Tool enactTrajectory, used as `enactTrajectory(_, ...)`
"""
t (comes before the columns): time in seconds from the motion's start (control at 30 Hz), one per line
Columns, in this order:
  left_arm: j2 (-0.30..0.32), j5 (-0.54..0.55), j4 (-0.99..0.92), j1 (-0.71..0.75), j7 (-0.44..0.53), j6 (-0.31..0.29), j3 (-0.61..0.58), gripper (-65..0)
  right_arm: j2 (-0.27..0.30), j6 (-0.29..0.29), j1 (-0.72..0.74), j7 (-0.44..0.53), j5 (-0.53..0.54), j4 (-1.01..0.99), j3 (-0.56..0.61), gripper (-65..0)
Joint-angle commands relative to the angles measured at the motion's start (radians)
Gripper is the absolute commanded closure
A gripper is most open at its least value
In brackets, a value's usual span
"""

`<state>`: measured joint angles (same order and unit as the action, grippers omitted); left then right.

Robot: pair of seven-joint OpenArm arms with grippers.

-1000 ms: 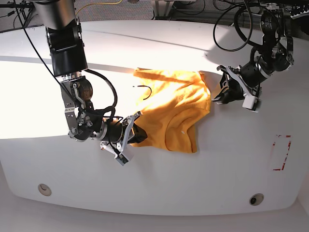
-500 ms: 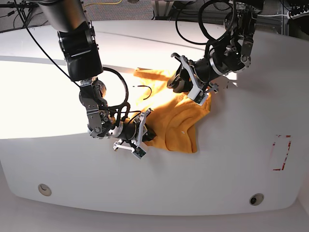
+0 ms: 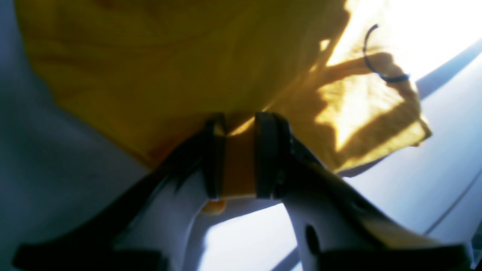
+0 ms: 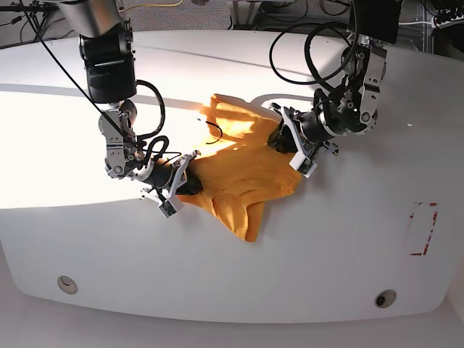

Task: Fold the T-shirt properly
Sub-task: 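Bring the left gripper back and grasp the shirt's edge, then release with the right gripper and drag the shirt with the left gripper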

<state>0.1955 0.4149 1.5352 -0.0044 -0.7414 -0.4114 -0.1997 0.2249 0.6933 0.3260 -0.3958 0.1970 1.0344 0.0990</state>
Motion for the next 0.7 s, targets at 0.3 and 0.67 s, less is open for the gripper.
enactTrajectory(0.3,0.026,-0.05,-0.313,-0.187,0.058,-0.008,0.004,-11.4,0.0,0.005,-0.253,-0.157,-0.012,0.381,-0.084,-3.8)
enactTrajectory(0.67,0.054,-0.081,-0.387,-0.263,0.11,-0.008,0.004,-11.4,-0.144,0.005,-0.407,-0.203,-0.023,0.564,-0.081,-3.8)
